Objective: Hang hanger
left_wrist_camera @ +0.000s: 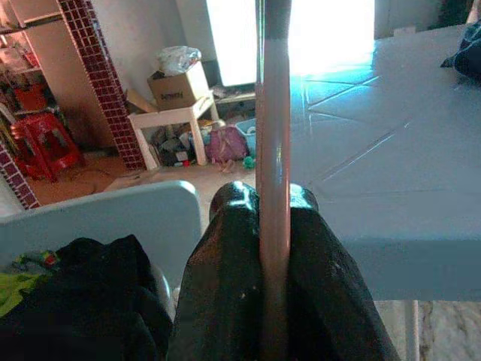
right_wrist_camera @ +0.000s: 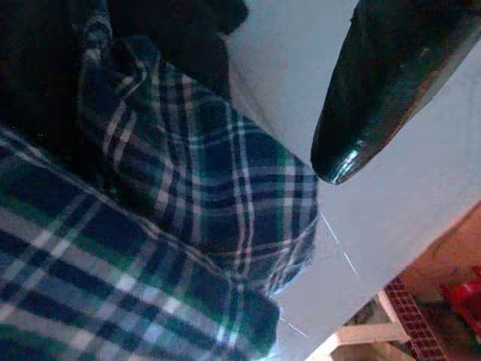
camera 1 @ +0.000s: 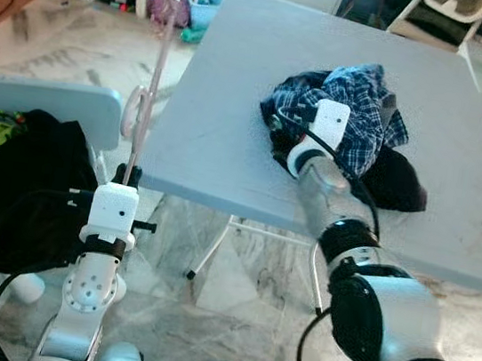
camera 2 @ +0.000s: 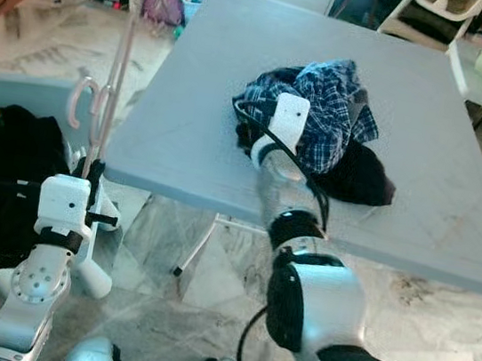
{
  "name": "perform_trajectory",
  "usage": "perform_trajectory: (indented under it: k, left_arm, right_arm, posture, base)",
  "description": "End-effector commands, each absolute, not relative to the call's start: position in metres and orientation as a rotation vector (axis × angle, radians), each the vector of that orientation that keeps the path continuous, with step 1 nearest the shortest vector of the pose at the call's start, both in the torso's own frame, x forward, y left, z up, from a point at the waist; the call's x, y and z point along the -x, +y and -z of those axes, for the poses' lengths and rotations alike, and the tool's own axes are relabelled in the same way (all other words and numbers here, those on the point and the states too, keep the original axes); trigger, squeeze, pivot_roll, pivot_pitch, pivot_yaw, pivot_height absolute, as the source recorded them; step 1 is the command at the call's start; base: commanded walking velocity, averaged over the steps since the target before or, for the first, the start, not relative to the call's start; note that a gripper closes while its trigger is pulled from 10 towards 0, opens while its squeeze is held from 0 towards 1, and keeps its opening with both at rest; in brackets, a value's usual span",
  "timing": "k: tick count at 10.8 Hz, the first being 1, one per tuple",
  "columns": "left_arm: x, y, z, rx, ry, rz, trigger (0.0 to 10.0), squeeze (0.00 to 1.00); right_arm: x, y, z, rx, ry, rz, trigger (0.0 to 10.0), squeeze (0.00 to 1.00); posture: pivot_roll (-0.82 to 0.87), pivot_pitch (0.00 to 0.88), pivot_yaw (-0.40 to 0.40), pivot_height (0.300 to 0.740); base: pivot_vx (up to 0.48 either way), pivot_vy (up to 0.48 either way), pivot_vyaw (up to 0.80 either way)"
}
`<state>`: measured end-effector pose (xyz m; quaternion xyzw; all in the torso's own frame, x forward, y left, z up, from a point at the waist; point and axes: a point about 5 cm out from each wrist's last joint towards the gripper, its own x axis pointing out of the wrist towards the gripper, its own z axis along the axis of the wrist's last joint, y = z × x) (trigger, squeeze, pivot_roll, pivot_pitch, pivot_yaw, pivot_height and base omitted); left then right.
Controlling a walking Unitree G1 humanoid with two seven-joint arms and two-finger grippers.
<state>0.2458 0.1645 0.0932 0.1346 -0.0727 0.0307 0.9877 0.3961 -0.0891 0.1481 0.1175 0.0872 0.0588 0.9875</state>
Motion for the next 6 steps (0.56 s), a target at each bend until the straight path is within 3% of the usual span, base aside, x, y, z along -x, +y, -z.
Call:
perform_trajectory:
  k: [1, 2, 6]
  left_arm:
    - [-0.246, 0.164, -0.098, -0.272, -0.161, -0.071, 10.0, 0.00]
    - [-0.246, 0.164, -0.098, -0.272, -0.160, -0.072, 10.0, 0.00]
    - [-0.249, 0.160, -0.097, -0.278, -0.153, -0.014, 10.0, 0.00]
  right_arm:
    - [-0.398, -0.089, -0.153, -0.244, 0.145, -0.129, 10.0, 0.00]
    - [-0.395, -0.093, -0.146, -0.214, 0.145, -0.149, 10.0, 0.00]
    - [-0.360, -0.168, -0.103, -0.156, 0.075, -0.174, 10.0, 0.00]
  posture:
    - [0.17, 0.101, -0.126, 0.740]
    - [0.16, 0.100, -0.119, 0.740]
    - [0.10, 0.113, -0.075, 0.740]
  base:
    - [0.000, 0.000, 0.00]
    - [0.000, 0.000, 0.00]
    - [0.000, 0.000, 0.00]
